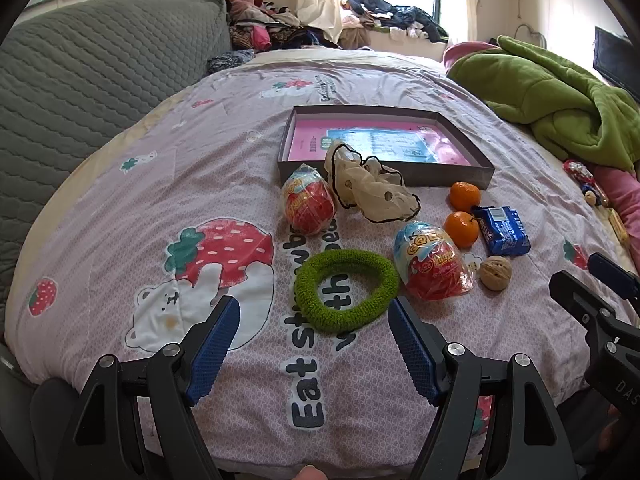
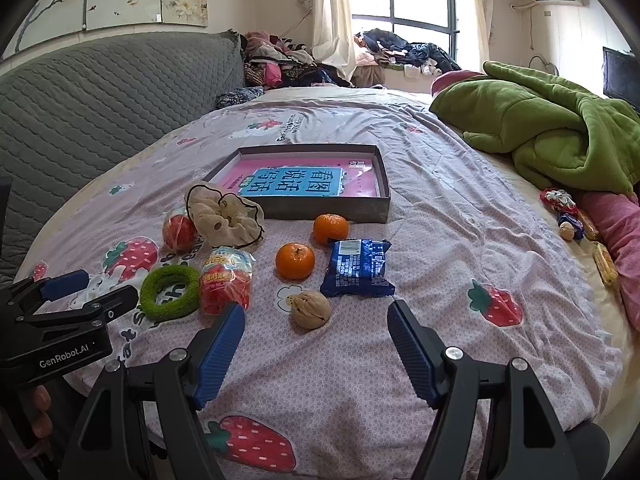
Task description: Organize objects
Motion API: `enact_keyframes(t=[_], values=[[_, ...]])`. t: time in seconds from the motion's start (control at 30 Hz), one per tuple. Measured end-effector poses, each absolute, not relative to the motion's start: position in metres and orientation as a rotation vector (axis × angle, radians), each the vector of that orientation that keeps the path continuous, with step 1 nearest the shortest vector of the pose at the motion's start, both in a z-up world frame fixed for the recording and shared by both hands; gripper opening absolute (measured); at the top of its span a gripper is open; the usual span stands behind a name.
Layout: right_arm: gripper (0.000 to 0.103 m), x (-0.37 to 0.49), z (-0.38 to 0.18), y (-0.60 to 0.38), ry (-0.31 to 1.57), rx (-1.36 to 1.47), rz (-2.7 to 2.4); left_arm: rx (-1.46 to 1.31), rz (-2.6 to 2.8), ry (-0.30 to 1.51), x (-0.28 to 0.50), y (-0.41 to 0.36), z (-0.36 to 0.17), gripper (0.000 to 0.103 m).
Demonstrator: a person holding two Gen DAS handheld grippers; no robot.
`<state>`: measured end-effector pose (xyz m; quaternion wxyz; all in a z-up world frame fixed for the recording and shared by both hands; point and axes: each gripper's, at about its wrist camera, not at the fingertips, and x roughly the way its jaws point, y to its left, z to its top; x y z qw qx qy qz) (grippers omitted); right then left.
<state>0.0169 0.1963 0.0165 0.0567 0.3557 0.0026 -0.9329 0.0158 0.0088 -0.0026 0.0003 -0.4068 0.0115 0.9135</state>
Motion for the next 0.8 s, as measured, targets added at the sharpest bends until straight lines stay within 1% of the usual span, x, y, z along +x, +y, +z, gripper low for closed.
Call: enact_keyframes(t=[0.8], values=[[0.073,0.024,0.0243,0.196,0.025,1.05,-2.836,-1.24,2.88,0.039,0.0234,0.008,0.0078,0.078]])
